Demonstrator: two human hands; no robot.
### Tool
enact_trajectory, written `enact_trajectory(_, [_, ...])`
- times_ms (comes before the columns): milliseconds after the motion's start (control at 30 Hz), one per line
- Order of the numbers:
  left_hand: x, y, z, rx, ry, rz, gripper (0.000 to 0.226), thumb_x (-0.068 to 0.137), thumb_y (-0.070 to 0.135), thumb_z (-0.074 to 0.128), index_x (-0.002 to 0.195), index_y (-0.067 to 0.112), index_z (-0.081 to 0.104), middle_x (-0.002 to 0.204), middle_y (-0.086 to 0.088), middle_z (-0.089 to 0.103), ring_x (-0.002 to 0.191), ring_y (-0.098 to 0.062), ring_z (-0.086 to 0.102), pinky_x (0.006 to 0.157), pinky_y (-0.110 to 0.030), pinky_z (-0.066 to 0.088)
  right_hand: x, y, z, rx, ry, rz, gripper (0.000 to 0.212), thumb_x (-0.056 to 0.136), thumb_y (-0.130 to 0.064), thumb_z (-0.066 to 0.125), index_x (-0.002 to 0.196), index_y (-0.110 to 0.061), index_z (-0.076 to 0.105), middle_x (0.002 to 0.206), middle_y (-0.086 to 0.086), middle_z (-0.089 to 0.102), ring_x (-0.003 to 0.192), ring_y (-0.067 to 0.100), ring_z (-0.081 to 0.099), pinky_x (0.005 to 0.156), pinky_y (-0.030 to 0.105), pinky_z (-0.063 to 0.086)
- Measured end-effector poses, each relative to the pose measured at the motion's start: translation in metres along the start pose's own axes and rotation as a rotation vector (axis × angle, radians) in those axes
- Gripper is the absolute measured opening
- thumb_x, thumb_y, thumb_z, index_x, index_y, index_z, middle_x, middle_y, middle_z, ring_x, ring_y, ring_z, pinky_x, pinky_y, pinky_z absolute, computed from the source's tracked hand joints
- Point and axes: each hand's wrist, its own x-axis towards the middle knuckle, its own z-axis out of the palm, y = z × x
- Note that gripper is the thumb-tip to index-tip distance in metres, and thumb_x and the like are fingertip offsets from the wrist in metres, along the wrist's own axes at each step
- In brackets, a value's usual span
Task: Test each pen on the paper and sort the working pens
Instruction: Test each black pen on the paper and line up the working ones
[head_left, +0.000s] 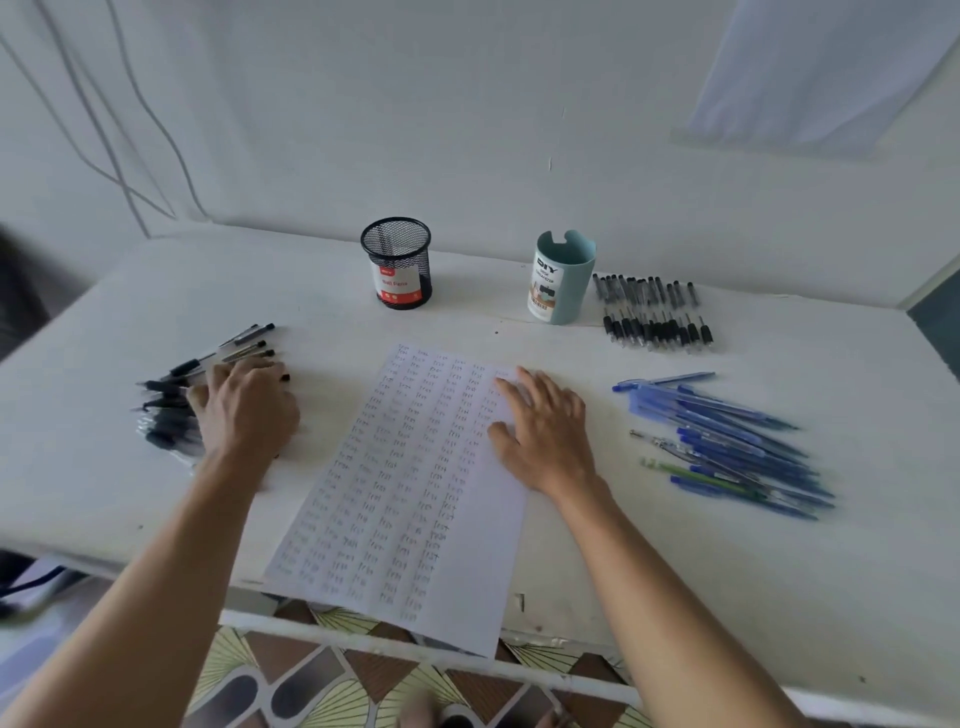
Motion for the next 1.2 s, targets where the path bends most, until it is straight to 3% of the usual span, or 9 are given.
enact_trajectory(133, [-0.003, -0.004, -0.003, -0.045, 0.054, 0.04, 0.028, 0.094, 0.01, 0.059, 0.119, 0.012, 0.073, 0.13, -0.014, 0.066, 0.123, -0.037, 0.045, 0.098, -0.048, 0.032, -0.004, -0.001, -0.003, 0.025, -0.011, -0.006, 0.075, 0.081, -0.045, 0.026, 0.154, -0.031, 0.033, 0.165, 0.0, 0.02, 0.151, 0.018, 0.013, 0.118, 0.043, 0.009])
enact_trajectory(400, [0.001, -0.001, -0.004, 0.027, -0.031, 0.127, 0.024, 0.097, 0.012, 0.059, 0.116, 0.016, 0.073, 0.134, -0.013, 0.056, 0.13, -0.036, 0.037, 0.105, -0.053, 0.027, -0.008, -0.002, -0.007, 0.028, -0.02, -0.005, 0.074, 0.079, -0.049, 0.031, 0.152, -0.036, 0.035, 0.164, -0.002, 0.021, 0.149, 0.016, 0.015, 0.117, 0.042, 0.01])
enact_trajectory(500, [0.005, 0.001, -0.002, -0.037, 0.07, 0.185, 0.015, 0.095, 0.014, 0.065, 0.107, 0.013, 0.074, 0.126, -0.011, 0.06, 0.124, -0.036, 0.041, 0.103, -0.052, 0.029, -0.009, -0.001, -0.006, 0.019, -0.029, -0.004, 0.074, 0.079, -0.052, 0.031, 0.152, -0.039, 0.034, 0.164, -0.004, 0.02, 0.149, 0.016, 0.016, 0.117, 0.043, 0.011])
enact_trajectory(633, [0.003, 0.018, -0.005, -0.311, 0.402, 0.512, 0.016, 0.098, 0.007, 0.059, 0.112, -0.001, 0.063, 0.12, -0.021, 0.066, 0.124, -0.04, 0.053, 0.101, -0.05, 0.042, -0.013, 0.0, -0.004, -0.023, -0.03, 0.004, 0.074, 0.078, -0.06, 0.028, 0.149, -0.042, 0.035, 0.163, -0.007, 0.022, 0.147, 0.016, 0.017, 0.114, 0.045, 0.014])
enact_trajectory(733, [-0.013, 0.045, -0.017, -0.58, 0.439, 0.62, 0.017, 0.106, 0.009, 0.045, 0.12, 0.001, 0.044, 0.121, -0.02, 0.067, 0.093, -0.031, 0.07, 0.082, -0.035, 0.052, -0.015, -0.001, -0.001, -0.047, -0.015, -0.004, 0.083, 0.072, -0.071, 0.016, 0.148, -0.043, 0.035, 0.161, -0.008, 0.025, 0.144, 0.016, 0.02, 0.11, 0.045, 0.017])
enact_trajectory(800, [-0.025, 0.066, -0.026, -0.737, 0.414, 0.574, 0.009, 0.108, 0.011, 0.034, 0.117, 0.013, 0.037, 0.098, -0.011, 0.07, 0.067, -0.016, 0.064, 0.065, -0.021, 0.046, -0.017, -0.002, -0.002, -0.013, -0.013, -0.005, 0.087, 0.071, -0.075, 0.011, 0.148, -0.042, 0.034, 0.16, -0.008, 0.024, 0.144, 0.016, 0.02, 0.109, 0.045, 0.015])
enact_trajectory(933, [-0.04, 0.108, -0.038, -1.369, 0.069, 0.231, 0.023, 0.11, 0.024, 0.03, 0.097, 0.023, 0.049, 0.063, 0.004, 0.036, 0.046, -0.007, 0.031, 0.045, -0.019, 0.029, -0.02, 0.002, -0.008, 0.067, -0.013, -0.002, 0.086, 0.076, -0.071, 0.01, 0.153, -0.036, 0.027, 0.165, -0.005, 0.014, 0.15, 0.015, 0.009, 0.116, 0.046, 0.006])
enact_trajectory(1033, [-0.04, 0.121, -0.034, -1.582, -0.142, 0.12, 0.043, 0.104, 0.034, 0.036, 0.072, 0.013, 0.055, 0.053, 0.004, 0.027, 0.044, -0.008, 0.017, 0.042, -0.02, 0.014, -0.022, 0.011, -0.01, 0.072, -0.013, -0.02, 0.09, 0.076, -0.069, 0.008, 0.156, -0.03, 0.023, 0.167, -0.002, 0.009, 0.153, 0.016, 0.0, 0.121, 0.042, 0.004])
enact_trajectory(1200, [-0.038, 0.139, -0.033, -1.813, -0.262, -0.087, 0.018, 0.075, 0.024, 0.046, 0.064, 0.014, 0.058, 0.051, 0.002, 0.028, 0.042, -0.011, 0.014, 0.046, -0.024, 0.008, -0.029, 0.022, -0.003, 0.017, 0.003, -0.055, 0.085, 0.083, -0.063, 0.008, 0.157, -0.024, 0.021, 0.167, 0.003, 0.011, 0.154, 0.021, 0.001, 0.124, 0.04, 0.004])
